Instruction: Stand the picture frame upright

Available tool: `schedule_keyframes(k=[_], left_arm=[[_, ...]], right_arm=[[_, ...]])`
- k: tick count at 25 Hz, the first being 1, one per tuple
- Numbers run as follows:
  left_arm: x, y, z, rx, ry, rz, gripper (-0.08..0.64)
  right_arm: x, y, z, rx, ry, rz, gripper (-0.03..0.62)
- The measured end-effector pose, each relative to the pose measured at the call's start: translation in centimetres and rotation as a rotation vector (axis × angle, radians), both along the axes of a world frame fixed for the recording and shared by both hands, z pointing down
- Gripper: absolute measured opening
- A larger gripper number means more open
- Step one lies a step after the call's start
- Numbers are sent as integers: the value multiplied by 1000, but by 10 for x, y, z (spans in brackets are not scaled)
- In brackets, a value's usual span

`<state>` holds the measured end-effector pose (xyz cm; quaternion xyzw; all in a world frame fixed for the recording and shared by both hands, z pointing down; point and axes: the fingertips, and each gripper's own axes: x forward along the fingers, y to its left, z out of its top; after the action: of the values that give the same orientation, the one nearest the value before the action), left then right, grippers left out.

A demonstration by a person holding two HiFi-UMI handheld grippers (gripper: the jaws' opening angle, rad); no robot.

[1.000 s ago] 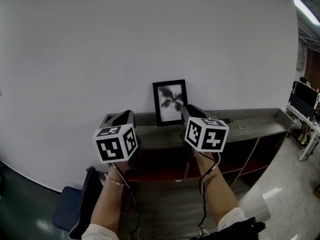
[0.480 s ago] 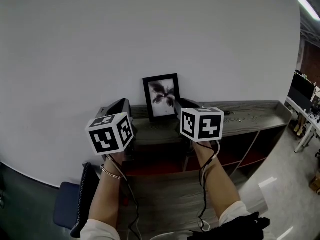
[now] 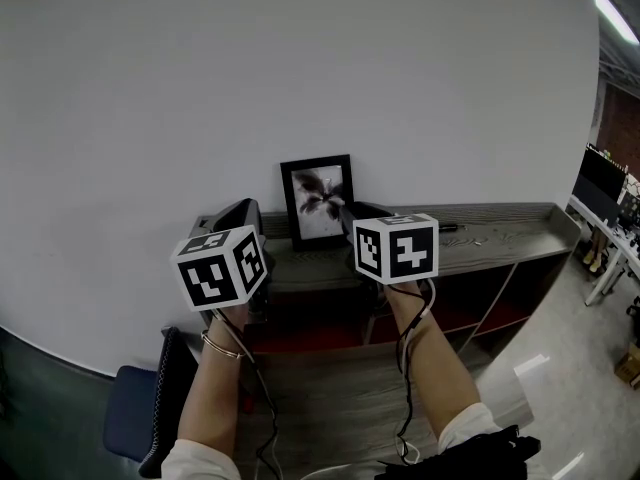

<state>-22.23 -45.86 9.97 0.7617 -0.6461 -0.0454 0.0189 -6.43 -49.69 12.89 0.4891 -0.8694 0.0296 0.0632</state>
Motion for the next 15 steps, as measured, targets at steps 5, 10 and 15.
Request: schedule_keyframes(k=[5,10,15], left_arm=[[-6,4,-4,0,0,-11,12],[-11,10,-5,-9,-6,-23,12],[-9,14,-4,-16,-9,-27,12]], right_arm=[[-2,-2,-1,-13,-5,-6,97],[1,-2,-3,-8,-20,1,104],[7,2,-6,3,-32,9,104]])
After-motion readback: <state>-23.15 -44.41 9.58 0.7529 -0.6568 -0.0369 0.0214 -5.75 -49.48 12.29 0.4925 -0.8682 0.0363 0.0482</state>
